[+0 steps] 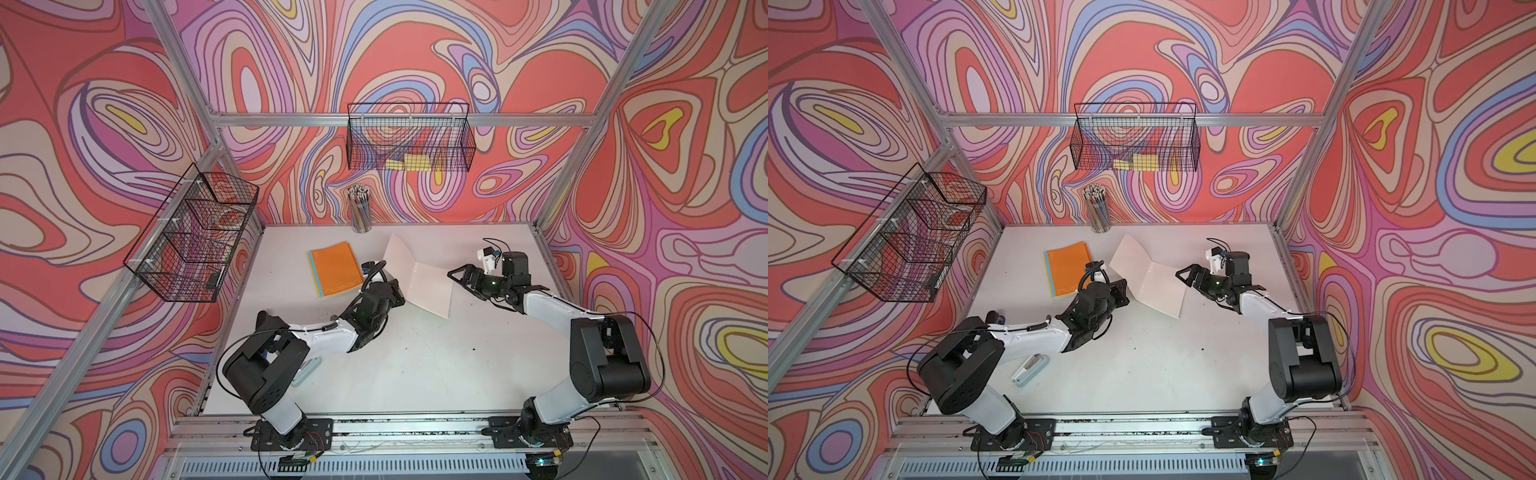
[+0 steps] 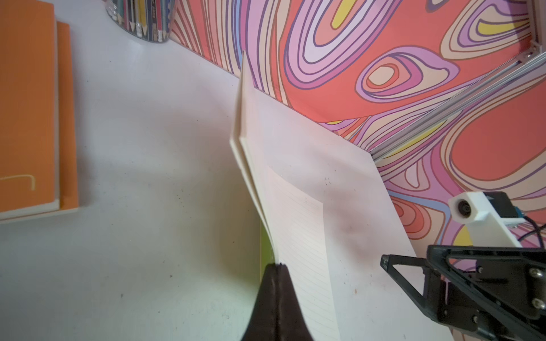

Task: Close the notebook
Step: Close the notebook at the center of the board.

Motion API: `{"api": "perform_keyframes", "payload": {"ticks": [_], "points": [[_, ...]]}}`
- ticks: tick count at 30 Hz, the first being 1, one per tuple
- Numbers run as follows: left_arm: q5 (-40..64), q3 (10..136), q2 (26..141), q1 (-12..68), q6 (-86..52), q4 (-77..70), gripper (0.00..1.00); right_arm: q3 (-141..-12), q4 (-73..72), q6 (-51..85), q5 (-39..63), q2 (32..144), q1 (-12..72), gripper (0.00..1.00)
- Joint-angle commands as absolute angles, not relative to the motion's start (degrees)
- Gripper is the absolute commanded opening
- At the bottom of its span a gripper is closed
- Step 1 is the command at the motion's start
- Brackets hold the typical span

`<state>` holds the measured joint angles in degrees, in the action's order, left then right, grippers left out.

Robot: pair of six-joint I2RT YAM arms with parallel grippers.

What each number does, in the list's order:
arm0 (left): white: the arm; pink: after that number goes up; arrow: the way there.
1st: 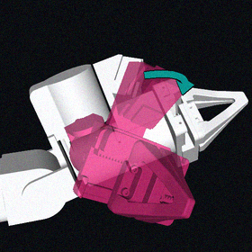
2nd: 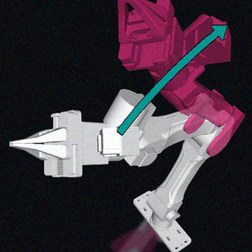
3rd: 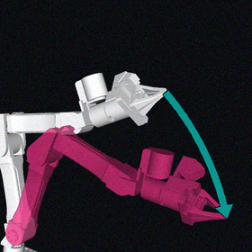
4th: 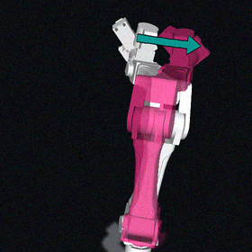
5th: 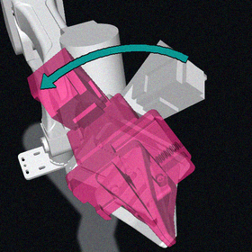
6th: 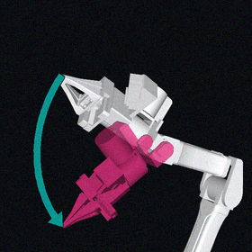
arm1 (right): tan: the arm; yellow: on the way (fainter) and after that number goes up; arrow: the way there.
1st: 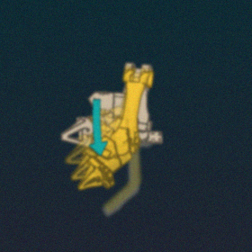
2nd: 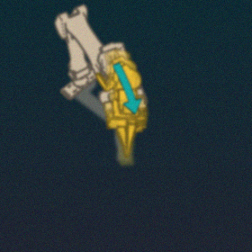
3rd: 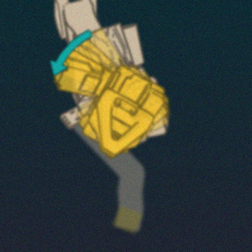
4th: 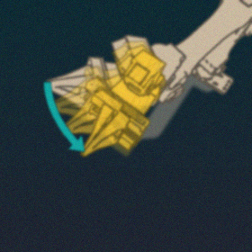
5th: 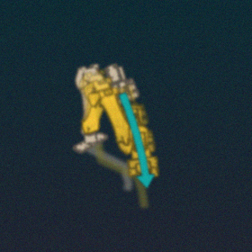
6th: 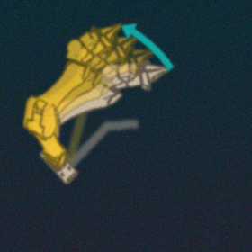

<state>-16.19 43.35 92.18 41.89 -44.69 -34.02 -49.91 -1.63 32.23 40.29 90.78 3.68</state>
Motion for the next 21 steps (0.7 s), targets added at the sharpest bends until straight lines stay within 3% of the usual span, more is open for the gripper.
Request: {"api": "perform_keyframes", "payload": {"ticks": [1, 9, 21], "points": [[-19.99, 44.77, 89.79, 42.97, -37.25, -27.9, 0.0, -50.11, -0.62, 31.82, 40.29, 90.92, 3.42, 0.98], [-26.15, 50.36, 88.68, 47.05, -21.94, -19.05, 0.0, -50.51, 0.86, 30.97, 39.32, 90.31, 3.36, 0.98], [-32.95, 54.89, 94.04, 53.93, -0.77, -19.07, 0.0, -53.24, 2.44, 31.18, 40.18, 88.49, -0.76, 0.98]]}}
